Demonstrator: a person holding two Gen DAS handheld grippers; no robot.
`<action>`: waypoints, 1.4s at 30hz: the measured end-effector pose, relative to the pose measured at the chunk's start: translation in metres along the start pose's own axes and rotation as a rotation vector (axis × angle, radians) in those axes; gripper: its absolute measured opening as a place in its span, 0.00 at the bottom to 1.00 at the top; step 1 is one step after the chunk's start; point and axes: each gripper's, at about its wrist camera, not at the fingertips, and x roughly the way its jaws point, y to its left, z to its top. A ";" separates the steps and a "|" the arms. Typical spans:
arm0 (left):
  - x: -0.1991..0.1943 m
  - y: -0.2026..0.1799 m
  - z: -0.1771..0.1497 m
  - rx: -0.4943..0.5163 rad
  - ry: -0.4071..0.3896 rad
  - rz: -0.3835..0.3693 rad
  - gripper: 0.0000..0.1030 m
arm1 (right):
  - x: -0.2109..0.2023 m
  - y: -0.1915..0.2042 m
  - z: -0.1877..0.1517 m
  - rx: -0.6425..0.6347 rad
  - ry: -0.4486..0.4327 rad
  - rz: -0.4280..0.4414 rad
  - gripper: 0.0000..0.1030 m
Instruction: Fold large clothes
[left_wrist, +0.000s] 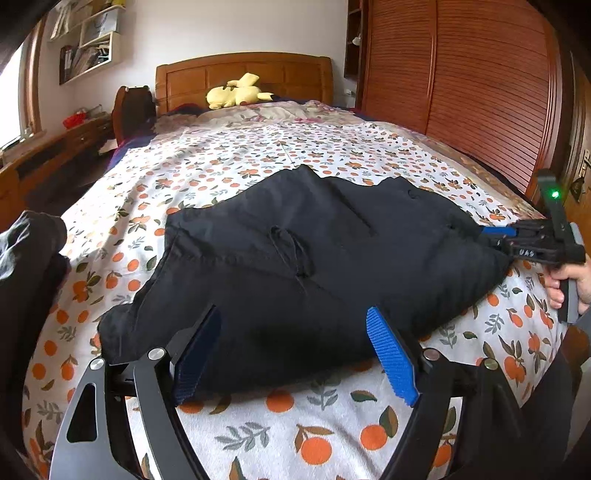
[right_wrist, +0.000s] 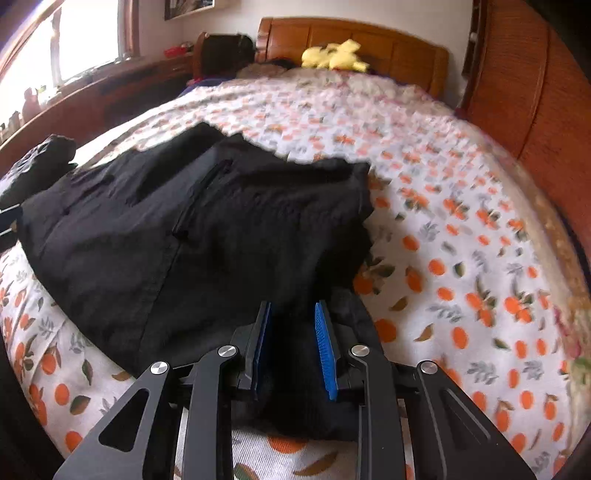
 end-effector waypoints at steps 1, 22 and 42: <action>-0.002 0.001 -0.001 -0.006 -0.002 0.000 0.80 | -0.006 0.001 0.002 -0.003 -0.014 0.001 0.21; -0.037 0.032 -0.024 -0.068 -0.041 0.090 0.86 | 0.046 0.124 0.026 -0.149 0.026 0.160 0.38; -0.020 0.093 -0.039 -0.219 0.024 0.186 0.86 | 0.009 0.157 0.035 -0.179 -0.066 0.246 0.38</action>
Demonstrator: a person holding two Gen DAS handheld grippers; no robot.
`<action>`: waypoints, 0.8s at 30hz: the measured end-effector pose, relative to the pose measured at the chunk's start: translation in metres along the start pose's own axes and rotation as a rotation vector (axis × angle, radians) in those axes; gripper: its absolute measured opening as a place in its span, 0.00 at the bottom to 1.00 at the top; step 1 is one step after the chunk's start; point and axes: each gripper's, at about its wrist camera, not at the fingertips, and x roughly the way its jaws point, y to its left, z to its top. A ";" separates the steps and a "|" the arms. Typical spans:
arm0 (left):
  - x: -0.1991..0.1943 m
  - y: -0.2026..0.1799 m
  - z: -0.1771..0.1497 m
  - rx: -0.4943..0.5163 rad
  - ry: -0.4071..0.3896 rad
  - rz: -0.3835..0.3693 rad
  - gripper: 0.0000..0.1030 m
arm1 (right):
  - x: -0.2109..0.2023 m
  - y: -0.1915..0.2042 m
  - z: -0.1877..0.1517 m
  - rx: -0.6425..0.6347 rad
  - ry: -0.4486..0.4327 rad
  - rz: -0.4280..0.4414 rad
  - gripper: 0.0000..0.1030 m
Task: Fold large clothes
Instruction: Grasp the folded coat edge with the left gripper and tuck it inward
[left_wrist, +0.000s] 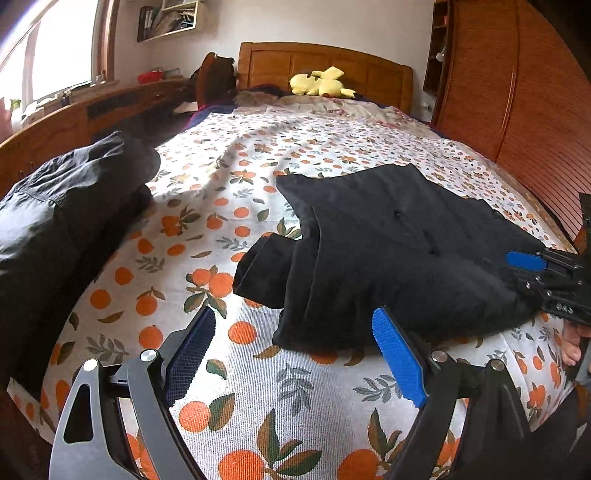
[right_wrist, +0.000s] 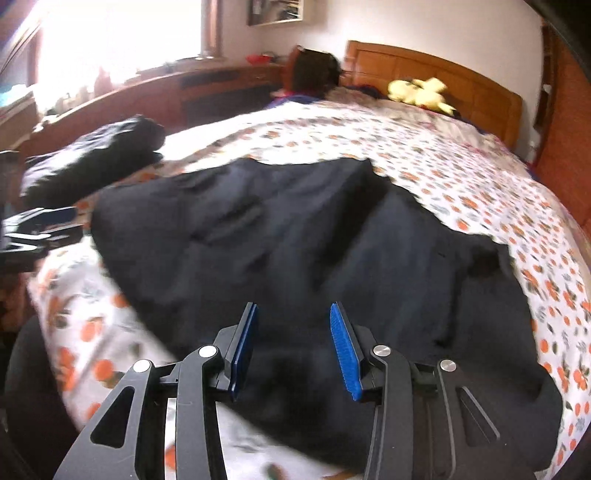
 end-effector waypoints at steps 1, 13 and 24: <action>0.001 0.000 0.000 0.000 0.002 0.000 0.86 | 0.002 0.005 0.000 -0.007 0.005 0.012 0.37; 0.016 0.000 0.005 -0.062 0.035 -0.046 0.86 | 0.029 0.014 -0.017 -0.013 0.041 0.010 0.38; 0.034 0.001 0.004 -0.189 0.089 -0.095 0.66 | 0.026 0.011 -0.024 -0.006 0.012 0.018 0.38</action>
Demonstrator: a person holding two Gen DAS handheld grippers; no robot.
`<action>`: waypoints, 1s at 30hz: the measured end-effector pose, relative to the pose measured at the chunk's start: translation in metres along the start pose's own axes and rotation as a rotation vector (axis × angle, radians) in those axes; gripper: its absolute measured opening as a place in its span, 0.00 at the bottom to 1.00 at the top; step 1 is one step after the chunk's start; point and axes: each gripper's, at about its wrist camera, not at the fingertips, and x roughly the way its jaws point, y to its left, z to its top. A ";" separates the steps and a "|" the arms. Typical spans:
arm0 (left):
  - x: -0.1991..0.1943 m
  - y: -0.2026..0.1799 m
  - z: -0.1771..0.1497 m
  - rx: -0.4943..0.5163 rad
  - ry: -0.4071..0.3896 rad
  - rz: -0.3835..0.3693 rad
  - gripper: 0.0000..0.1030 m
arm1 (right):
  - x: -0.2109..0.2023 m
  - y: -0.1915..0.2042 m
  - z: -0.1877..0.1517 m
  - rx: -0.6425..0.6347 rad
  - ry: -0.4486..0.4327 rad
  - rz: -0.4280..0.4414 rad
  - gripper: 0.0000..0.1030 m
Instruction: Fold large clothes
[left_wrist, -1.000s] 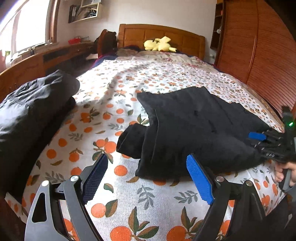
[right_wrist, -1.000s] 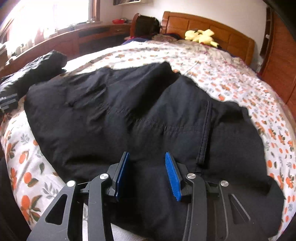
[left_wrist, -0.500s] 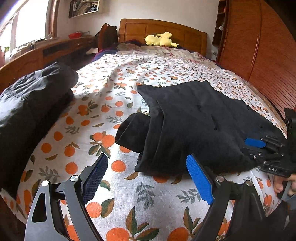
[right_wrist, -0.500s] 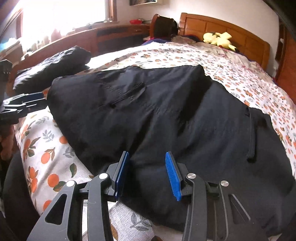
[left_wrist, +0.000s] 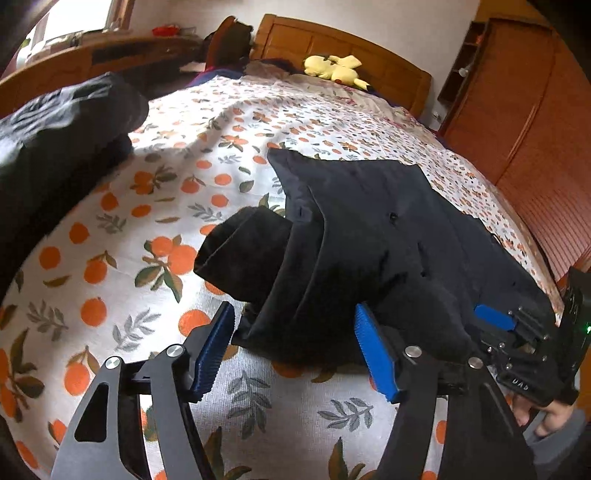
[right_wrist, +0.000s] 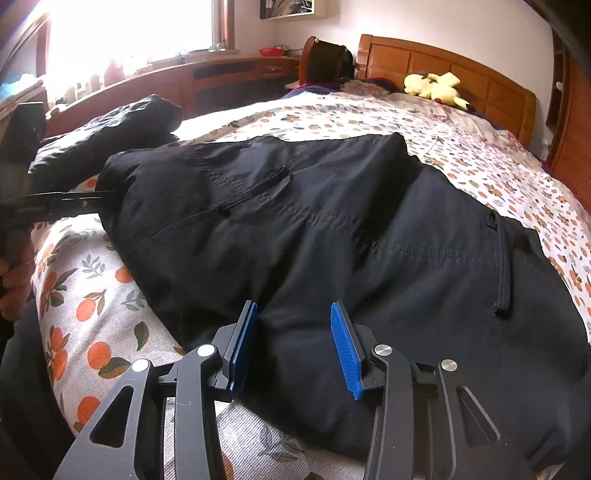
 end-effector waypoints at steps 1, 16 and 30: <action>0.000 0.000 -0.001 -0.009 0.002 0.002 0.66 | -0.001 -0.001 -0.001 0.000 -0.002 0.001 0.38; -0.027 -0.032 0.011 0.008 -0.095 0.010 0.08 | -0.003 0.000 -0.003 0.002 -0.008 0.006 0.38; -0.062 -0.150 0.057 0.210 -0.228 -0.063 0.05 | -0.051 -0.030 -0.006 0.066 -0.064 -0.022 0.39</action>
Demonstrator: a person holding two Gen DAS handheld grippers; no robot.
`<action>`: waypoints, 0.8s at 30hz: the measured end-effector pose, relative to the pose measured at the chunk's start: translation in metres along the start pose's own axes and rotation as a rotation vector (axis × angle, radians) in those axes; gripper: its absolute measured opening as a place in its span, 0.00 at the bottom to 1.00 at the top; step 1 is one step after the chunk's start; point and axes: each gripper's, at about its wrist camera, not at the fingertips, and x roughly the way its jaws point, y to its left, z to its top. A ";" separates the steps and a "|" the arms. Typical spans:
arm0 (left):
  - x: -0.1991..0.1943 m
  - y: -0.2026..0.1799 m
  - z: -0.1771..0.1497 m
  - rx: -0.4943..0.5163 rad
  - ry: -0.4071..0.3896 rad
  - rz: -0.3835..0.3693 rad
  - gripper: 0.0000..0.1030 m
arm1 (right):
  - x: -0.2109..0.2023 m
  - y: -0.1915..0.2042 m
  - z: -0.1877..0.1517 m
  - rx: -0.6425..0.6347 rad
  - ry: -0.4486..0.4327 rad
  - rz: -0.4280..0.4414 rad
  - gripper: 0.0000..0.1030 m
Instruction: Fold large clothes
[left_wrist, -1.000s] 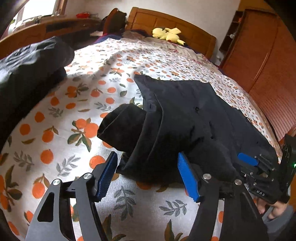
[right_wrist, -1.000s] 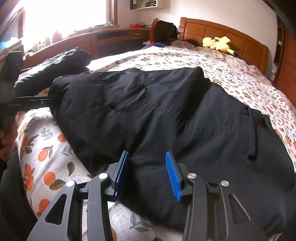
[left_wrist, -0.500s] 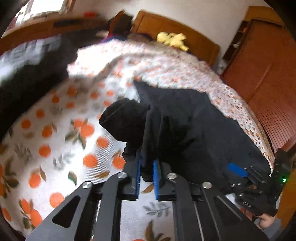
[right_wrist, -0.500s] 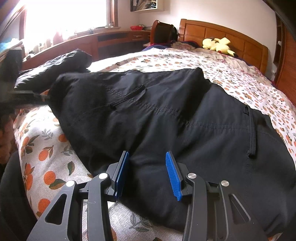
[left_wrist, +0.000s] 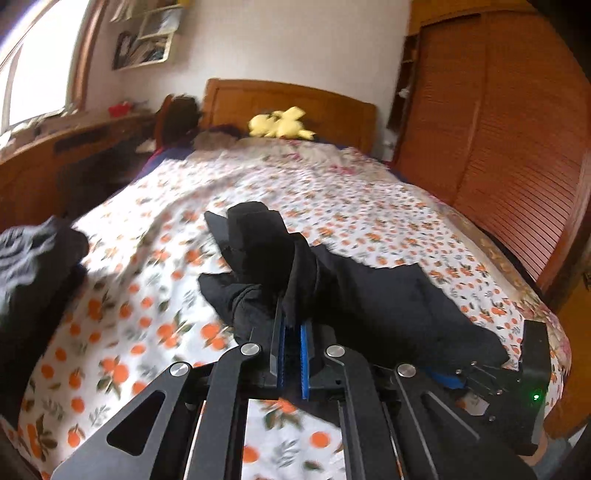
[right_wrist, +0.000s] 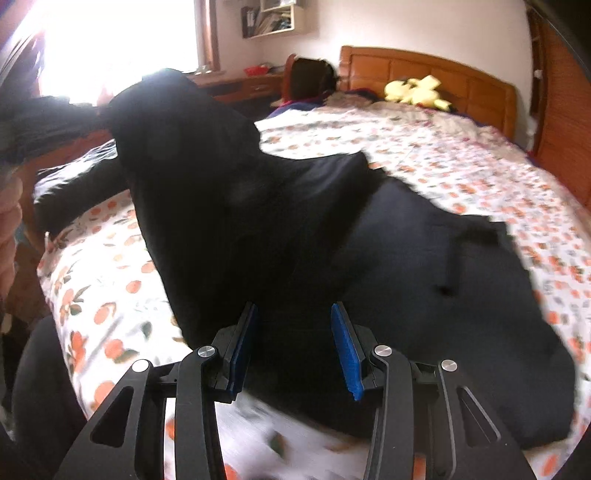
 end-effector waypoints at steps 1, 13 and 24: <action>0.002 -0.011 0.004 0.018 -0.005 -0.011 0.05 | -0.008 -0.009 -0.001 0.009 -0.009 -0.019 0.38; 0.032 -0.129 0.003 0.154 0.014 -0.188 0.04 | -0.078 -0.096 -0.026 0.099 -0.061 -0.192 0.39; 0.081 -0.193 -0.045 0.250 0.154 -0.265 0.04 | -0.126 -0.132 -0.056 0.140 -0.050 -0.259 0.39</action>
